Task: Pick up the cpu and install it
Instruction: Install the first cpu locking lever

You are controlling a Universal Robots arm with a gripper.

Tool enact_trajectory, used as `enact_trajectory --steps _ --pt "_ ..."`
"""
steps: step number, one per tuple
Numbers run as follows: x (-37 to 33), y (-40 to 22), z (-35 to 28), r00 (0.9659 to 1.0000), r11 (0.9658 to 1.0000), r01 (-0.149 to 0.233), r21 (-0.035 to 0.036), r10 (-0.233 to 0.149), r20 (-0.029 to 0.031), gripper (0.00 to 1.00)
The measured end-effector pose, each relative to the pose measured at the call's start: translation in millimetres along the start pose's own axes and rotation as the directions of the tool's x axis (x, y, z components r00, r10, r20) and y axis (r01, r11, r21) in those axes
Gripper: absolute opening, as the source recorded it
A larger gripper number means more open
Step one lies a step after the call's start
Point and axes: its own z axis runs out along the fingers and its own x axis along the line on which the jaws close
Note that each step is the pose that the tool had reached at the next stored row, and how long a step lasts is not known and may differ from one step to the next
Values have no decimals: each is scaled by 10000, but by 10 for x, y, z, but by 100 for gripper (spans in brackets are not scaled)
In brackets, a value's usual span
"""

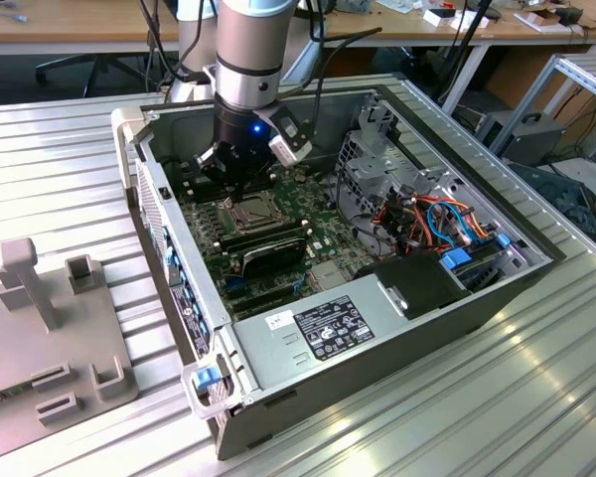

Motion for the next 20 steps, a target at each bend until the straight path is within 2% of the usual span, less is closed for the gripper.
enact_trajectory --steps 1,2,3,4,6,12,17,20 --pt "0 1 1 10000 10000 -2 -77 2 4 11" --pt "1 2 0 10000 9998 -5 -216 5 10 11" --pt "2 2 0 10000 9986 -11 -537 12 27 11" --pt "1 2 0 10000 9984 -10 -574 12 29 11" --pt "1 2 1 10000 9974 -11 -714 13 37 11" --pt "-5 8 4 9985 9954 539 -796 -536 57 11" --pt "-32 86 8 9982 9950 599 -797 -596 58 11" --pt "-50 111 11 9981 9949 622 -798 -619 57 11"
